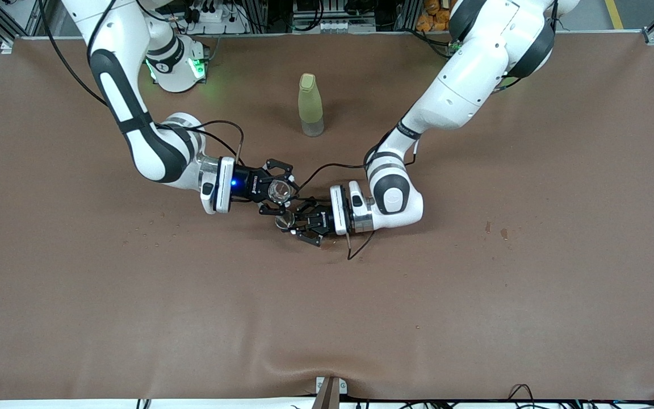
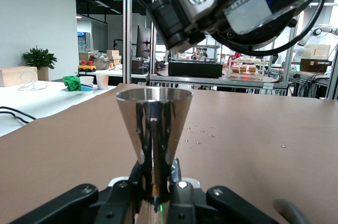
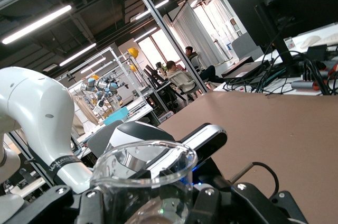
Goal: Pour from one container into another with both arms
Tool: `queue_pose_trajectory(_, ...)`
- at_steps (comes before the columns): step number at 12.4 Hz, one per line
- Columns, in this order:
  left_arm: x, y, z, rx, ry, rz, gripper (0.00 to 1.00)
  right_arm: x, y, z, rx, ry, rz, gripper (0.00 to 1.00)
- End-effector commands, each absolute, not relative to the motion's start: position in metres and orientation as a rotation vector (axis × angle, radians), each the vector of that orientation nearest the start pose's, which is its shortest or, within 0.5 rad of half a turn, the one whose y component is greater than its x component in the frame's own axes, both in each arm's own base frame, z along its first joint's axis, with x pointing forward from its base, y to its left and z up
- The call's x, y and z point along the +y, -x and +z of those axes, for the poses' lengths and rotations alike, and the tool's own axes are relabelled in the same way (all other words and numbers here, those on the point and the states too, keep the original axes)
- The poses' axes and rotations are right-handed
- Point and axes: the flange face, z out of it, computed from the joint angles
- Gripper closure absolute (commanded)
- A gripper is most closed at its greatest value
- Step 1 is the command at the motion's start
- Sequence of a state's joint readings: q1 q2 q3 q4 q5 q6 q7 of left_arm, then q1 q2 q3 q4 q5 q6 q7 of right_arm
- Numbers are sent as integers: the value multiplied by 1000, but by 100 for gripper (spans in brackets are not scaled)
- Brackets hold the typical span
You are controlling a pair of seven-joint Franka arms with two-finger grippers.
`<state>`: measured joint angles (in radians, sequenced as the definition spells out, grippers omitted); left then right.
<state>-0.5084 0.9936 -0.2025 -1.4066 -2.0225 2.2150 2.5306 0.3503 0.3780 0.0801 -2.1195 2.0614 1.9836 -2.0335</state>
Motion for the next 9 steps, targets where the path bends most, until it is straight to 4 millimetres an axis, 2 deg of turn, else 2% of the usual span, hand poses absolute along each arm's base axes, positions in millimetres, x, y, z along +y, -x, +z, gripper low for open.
queue_pose_trajectory(1, -476, -558, 145, -1167, -1369, 1245, 100, 291, -503, 267, -591, 1570, -875, 100)
queue_pose_trajectory(6, -469, -563, 146, -1159, -1379, 1250, 100, 295, -501, 267, -497, 1584, -777, 100)
queue_pose_trajectory(9, -472, -563, 150, -1150, -1375, 1252, 100, 298, -500, 271, -441, 1587, -720, 100)
